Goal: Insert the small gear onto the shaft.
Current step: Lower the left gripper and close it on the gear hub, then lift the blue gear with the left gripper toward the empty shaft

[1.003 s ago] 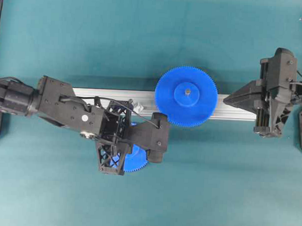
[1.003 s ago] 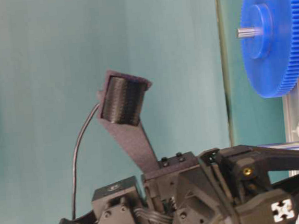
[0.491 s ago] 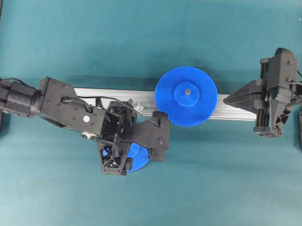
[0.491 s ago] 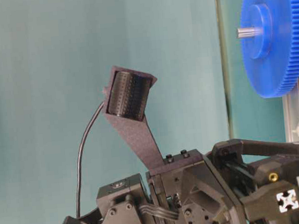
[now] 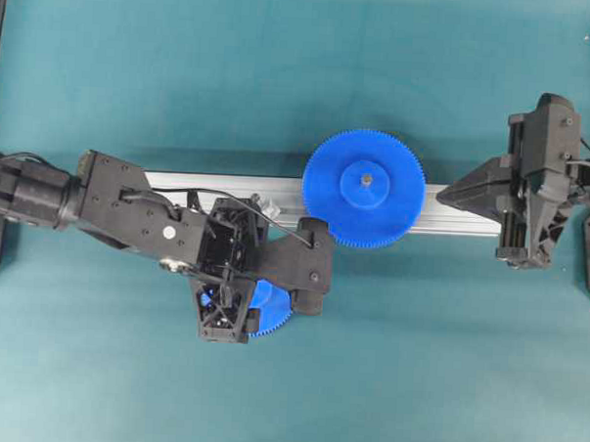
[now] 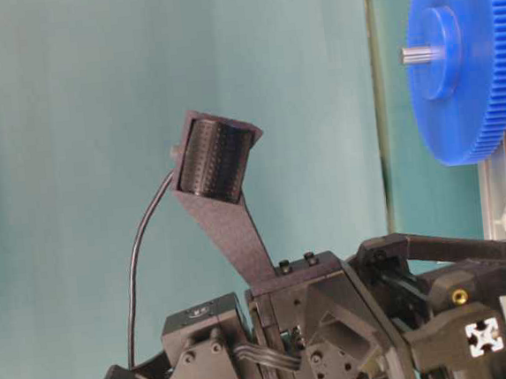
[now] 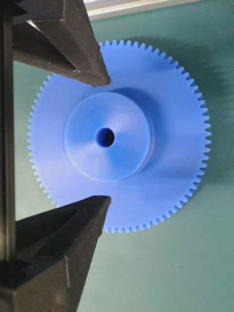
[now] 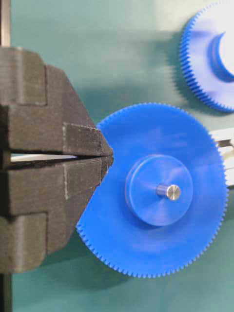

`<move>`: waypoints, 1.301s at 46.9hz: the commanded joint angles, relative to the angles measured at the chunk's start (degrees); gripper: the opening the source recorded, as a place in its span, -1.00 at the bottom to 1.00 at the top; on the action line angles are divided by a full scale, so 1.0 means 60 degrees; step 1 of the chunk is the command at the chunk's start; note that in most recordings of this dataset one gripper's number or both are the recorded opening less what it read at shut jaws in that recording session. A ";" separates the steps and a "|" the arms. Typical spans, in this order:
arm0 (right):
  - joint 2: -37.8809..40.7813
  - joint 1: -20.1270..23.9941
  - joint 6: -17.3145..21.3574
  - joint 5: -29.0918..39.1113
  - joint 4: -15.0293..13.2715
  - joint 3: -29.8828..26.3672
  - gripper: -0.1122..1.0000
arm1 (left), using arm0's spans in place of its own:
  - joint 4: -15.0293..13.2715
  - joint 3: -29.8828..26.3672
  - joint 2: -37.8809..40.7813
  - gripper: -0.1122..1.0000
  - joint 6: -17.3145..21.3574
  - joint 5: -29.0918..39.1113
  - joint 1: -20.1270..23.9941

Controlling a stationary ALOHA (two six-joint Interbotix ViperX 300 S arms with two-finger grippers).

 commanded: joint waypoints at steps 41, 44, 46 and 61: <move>-0.0044 0.0088 0.0000 -0.0044 0.0000 -0.0103 -0.77 | 0.0015 -0.0044 0.0366 0.88 -0.0059 -0.0308 -0.0044; -0.0044 0.0088 0.0000 -0.0044 0.0000 -0.0103 -0.77 | 0.0015 -0.0029 0.0425 0.88 -0.0059 -0.0322 -0.0029; -0.0059 0.0088 0.0000 -0.0044 0.0000 -0.0103 -0.77 | 0.0015 -0.0015 0.0469 0.88 -0.0059 -0.0366 -0.0029; -0.0044 0.0103 0.0015 -0.0044 0.0000 -0.0103 -0.77 | 0.0015 0.0220 0.0483 0.88 -0.0088 -0.0586 -0.0029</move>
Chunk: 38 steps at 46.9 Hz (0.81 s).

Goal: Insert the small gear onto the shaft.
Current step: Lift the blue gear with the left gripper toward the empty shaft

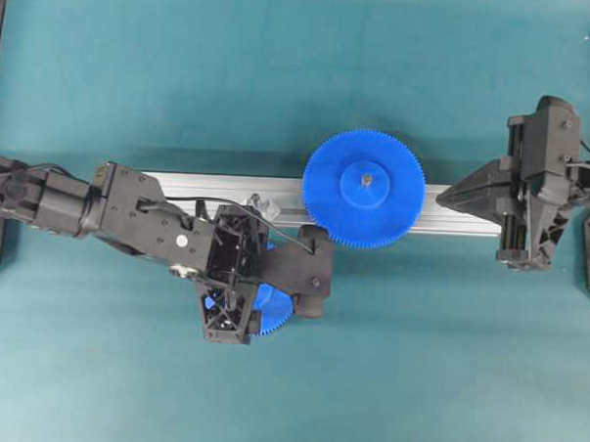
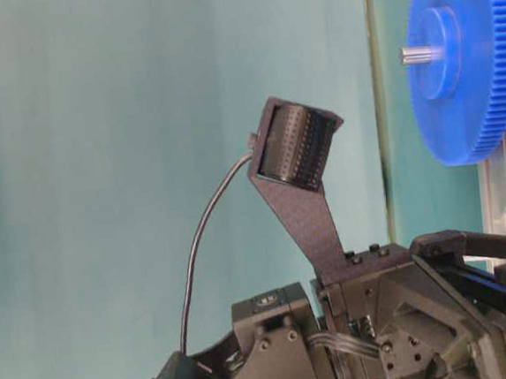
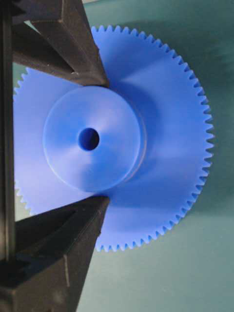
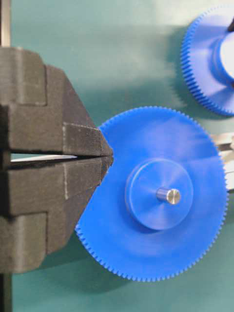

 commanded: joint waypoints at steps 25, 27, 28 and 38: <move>-0.0029 0.0073 0.0015 -0.0029 0.0000 -0.0103 -0.77 | 0.0015 -0.0015 -0.0146 0.87 0.0000 -0.0044 -0.0044; -0.0029 0.0073 0.0015 -0.0029 0.0000 -0.0103 -0.77 | 0.0015 -0.0029 -0.0132 0.86 0.0000 -0.0029 -0.0029; -0.0044 0.0073 0.0015 -0.0044 0.0000 -0.0103 -0.77 | 0.0015 -0.0044 -0.0146 0.85 0.0000 -0.0029 -0.0044; -0.0029 0.0073 0.0015 -0.0029 0.0000 -0.0103 -0.77 | 0.0015 -0.0059 -0.0176 0.45 0.0015 0.0000 -0.0044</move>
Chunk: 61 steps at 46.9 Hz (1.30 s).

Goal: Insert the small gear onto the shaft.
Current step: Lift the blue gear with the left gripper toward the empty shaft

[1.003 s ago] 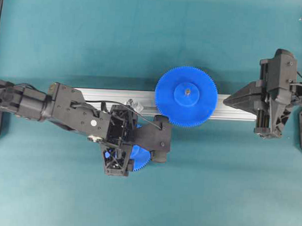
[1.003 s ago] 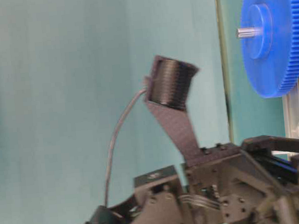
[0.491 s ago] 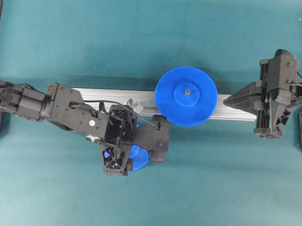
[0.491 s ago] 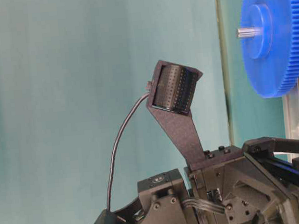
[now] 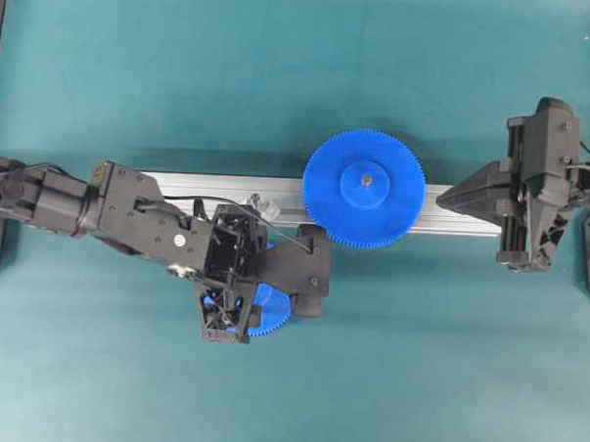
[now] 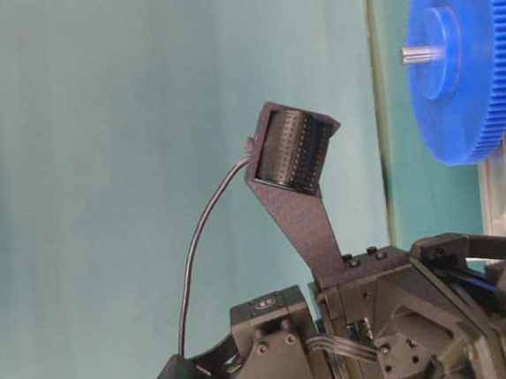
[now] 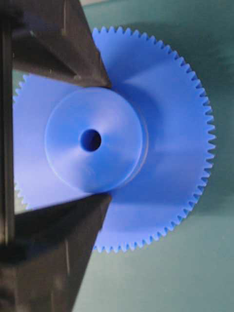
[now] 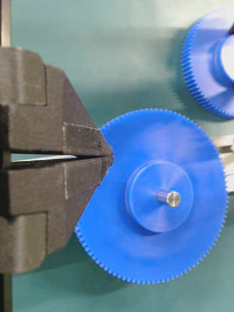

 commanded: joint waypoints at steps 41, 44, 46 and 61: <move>-0.0029 0.0029 0.0015 -0.0059 0.0000 -0.0088 -0.77 | 0.0015 -0.0322 -0.0850 0.44 0.0176 0.0308 -0.0044; -0.0029 0.0029 0.0029 -0.0044 0.0000 -0.0088 -0.77 | 0.0015 -0.0396 -0.0952 0.44 0.0176 0.0425 -0.0044; -0.0029 0.0029 0.0029 -0.0059 0.0000 -0.0073 -0.77 | 0.0029 -0.0439 -0.1025 0.45 0.0190 0.0483 -0.0029; -0.0044 0.0029 0.0029 -0.0059 0.0000 -0.0059 -0.77 | 0.0044 -0.0703 -0.1758 0.45 0.0234 0.1509 -0.0029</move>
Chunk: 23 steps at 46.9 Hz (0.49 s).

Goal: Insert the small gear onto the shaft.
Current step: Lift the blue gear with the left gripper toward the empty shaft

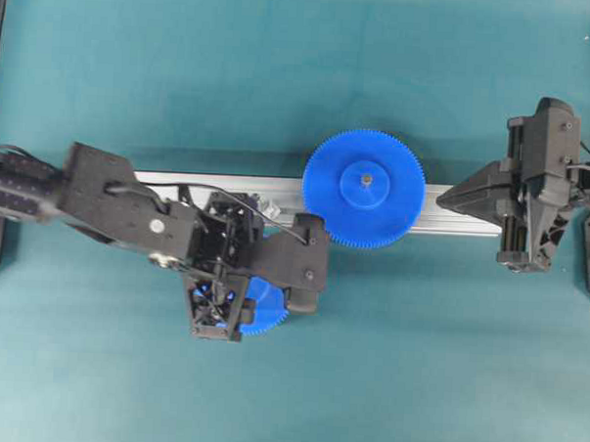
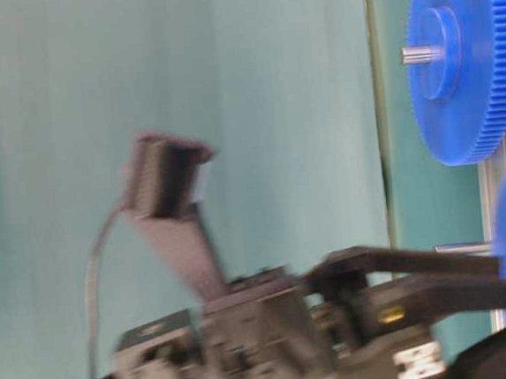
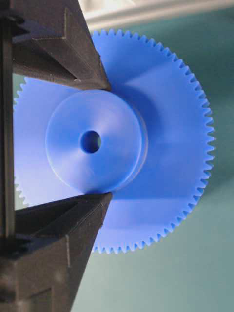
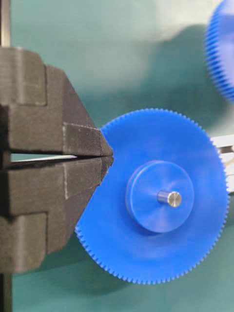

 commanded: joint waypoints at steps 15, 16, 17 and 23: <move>-0.0059 0.0015 0.0029 -0.0088 0.0000 -0.0044 -0.77 | 0.0088 -0.0835 -0.0996 0.45 0.0352 0.0923 0.0234; -0.0059 0.0015 0.0029 -0.0088 0.0000 -0.0044 -0.77 | 0.0088 -0.0864 -0.0996 0.45 0.0381 0.0981 0.0264; -0.0044 0.0015 0.0029 -0.0088 0.0000 -0.0044 -0.77 | 0.0059 -0.0908 -0.0996 0.45 0.0396 0.1025 0.0293; -0.0059 0.0015 0.0029 -0.0088 0.0000 -0.0044 -0.77 | 0.0088 -0.1069 -0.0981 0.45 0.0601 0.1274 0.0439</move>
